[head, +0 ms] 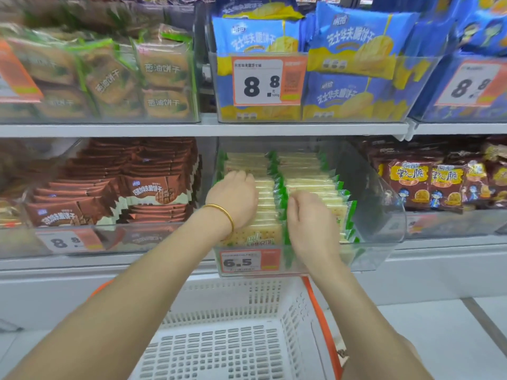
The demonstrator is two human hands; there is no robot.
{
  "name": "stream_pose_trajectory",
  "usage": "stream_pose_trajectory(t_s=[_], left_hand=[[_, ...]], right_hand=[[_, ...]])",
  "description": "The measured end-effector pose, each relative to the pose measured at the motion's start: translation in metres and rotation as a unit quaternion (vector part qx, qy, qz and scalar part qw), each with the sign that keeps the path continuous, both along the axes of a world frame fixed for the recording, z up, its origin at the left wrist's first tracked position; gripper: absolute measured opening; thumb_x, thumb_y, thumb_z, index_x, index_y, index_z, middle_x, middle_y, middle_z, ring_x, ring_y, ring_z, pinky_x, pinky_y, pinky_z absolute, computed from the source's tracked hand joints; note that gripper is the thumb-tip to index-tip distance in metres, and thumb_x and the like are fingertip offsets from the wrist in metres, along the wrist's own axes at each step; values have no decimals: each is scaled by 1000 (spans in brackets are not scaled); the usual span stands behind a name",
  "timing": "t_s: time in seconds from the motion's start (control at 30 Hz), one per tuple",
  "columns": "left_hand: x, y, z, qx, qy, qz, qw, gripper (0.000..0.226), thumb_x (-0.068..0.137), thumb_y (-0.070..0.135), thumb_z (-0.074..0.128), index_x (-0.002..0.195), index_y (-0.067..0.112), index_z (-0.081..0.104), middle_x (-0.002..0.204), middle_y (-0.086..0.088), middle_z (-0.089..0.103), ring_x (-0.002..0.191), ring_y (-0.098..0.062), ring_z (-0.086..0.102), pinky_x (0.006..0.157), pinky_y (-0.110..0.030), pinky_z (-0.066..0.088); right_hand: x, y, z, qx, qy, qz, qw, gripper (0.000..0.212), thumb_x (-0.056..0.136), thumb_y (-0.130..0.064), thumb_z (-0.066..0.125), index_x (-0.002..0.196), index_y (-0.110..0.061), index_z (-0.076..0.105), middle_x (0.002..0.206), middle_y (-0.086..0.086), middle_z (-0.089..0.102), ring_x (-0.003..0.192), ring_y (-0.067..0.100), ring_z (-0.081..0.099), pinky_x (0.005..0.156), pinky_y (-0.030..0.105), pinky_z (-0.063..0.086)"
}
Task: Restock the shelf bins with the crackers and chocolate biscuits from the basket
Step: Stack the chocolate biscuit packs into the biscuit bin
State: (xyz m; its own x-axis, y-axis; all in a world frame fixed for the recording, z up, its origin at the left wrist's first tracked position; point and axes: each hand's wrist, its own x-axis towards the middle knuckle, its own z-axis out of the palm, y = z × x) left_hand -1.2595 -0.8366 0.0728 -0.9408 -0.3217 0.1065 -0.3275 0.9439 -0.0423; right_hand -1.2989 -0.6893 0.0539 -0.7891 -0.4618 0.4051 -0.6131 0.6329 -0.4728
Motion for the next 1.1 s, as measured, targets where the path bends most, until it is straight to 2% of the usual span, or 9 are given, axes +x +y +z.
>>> stream_pose_trajectory(t_s=[0.07,0.13,0.23,0.33,0.43,0.57,0.73,0.97,1.1], left_hand=[[-17,-9,3,-32,-15,18,999,35,99,25,31,124,5,46,128,-14,49,120,-29,42,101,-38,33],[-29,-15,6,-37,-91,53,994,46,100,35,25,130,6,45,134,-15,48,124,-30,43,105,-42,28],[-27,-18,0,-54,-120,57,990,48,100,37,21,128,8,47,133,-14,51,120,-29,49,104,-41,29],[-17,-17,-2,-82,-82,35,993,43,99,35,24,124,9,48,128,-13,54,116,-29,51,102,-39,31],[-16,-17,-3,-78,-62,36,994,39,99,32,28,124,10,48,127,-11,53,118,-29,48,103,-38,29],[-23,-20,0,-49,-67,58,995,35,96,25,35,126,10,46,131,-10,48,122,-28,43,105,-39,27],[-29,-27,9,-19,-111,60,992,36,95,23,35,128,10,44,136,-12,41,125,-32,40,110,-57,12],[-25,-39,5,19,-90,48,995,34,99,31,38,126,11,44,137,-13,38,128,-31,34,108,-53,19],[-27,-38,5,12,-89,64,994,34,100,30,38,127,11,43,138,-12,37,128,-30,34,107,-52,20]], right_hand=[[-19,-12,14,7,66,8,998,26,96,-9,39,111,-8,61,102,9,63,96,28,54,78,35,38],[-41,-36,23,52,62,48,996,35,94,-3,41,123,-9,58,115,11,64,107,31,54,87,37,40],[-66,-69,21,166,24,104,980,20,97,-11,37,105,-10,55,112,13,63,105,33,57,75,35,37],[-74,-83,14,260,4,129,957,23,97,-17,36,108,-10,56,119,13,59,112,31,53,85,36,39],[-74,-88,9,260,27,114,959,29,95,-22,38,113,-9,57,130,14,50,124,35,42,98,43,36],[-75,-92,10,272,1,103,957,37,95,-29,37,115,-9,60,135,15,43,125,35,40,99,46,35],[-72,-90,7,266,19,105,958,33,95,-28,36,116,-11,55,130,12,51,117,34,48,94,44,36],[-68,-96,3,242,69,124,960,29,91,-9,44,119,-10,52,126,14,51,117,35,46,94,42,37],[-72,-96,2,268,84,76,957,24,92,-17,46,110,-15,61,123,10,58,123,35,43,109,48,26]])
